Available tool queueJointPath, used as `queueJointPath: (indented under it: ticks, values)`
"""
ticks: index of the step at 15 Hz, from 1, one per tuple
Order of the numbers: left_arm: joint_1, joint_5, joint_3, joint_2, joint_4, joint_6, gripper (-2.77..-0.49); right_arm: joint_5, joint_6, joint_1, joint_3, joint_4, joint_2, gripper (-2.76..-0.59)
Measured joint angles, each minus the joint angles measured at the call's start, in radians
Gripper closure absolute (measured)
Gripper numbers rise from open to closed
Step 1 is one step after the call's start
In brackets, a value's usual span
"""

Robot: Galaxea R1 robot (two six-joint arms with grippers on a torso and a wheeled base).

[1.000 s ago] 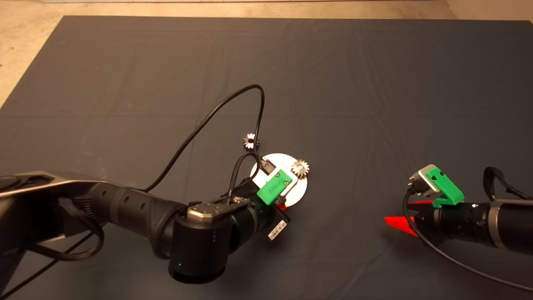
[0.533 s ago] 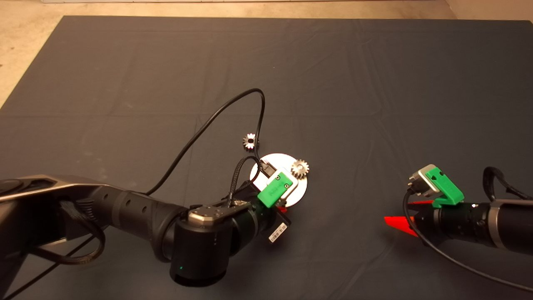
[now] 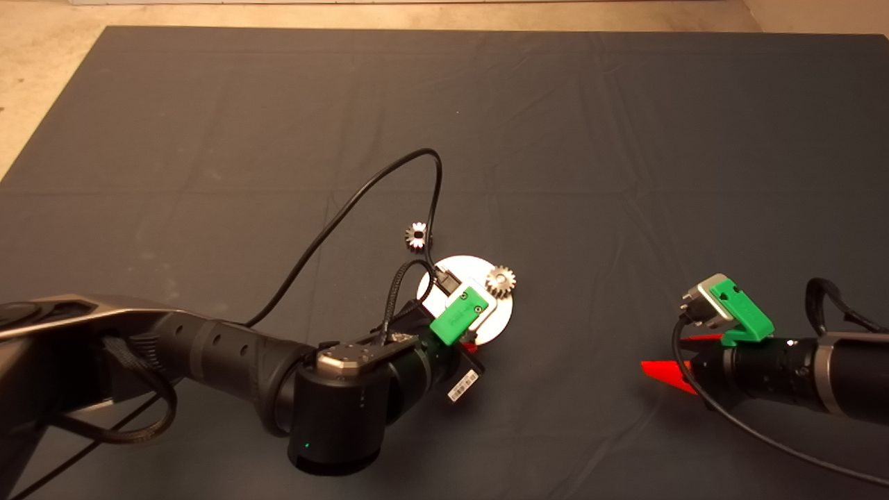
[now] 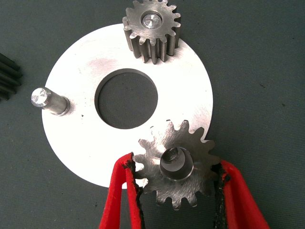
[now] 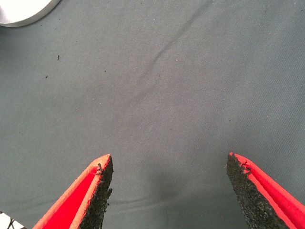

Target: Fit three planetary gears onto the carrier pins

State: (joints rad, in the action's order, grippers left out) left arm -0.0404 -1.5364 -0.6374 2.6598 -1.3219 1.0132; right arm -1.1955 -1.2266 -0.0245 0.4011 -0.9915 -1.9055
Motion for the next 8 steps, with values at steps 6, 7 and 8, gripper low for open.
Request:
queueJointPath:
  ticks: [6, 7, 8]
  values:
    - [0.0, 0.007, -0.021, 0.005, -0.005, -0.006, -0.55, 0.0, 0.0, 0.0, 0.0, 0.0, 0.0, -1.76]
    - [0.0, 0.007, -0.023, 0.006, -0.005, -0.006, -0.55, 0.0, 0.0, 0.0, 0.0, 0.0, 0.0, -1.76]
    - [0.0, 0.007, -0.023, 0.006, -0.005, -0.006, -0.55, 0.0, 0.0, 0.0, 0.0, 0.0, 0.0, -1.76]
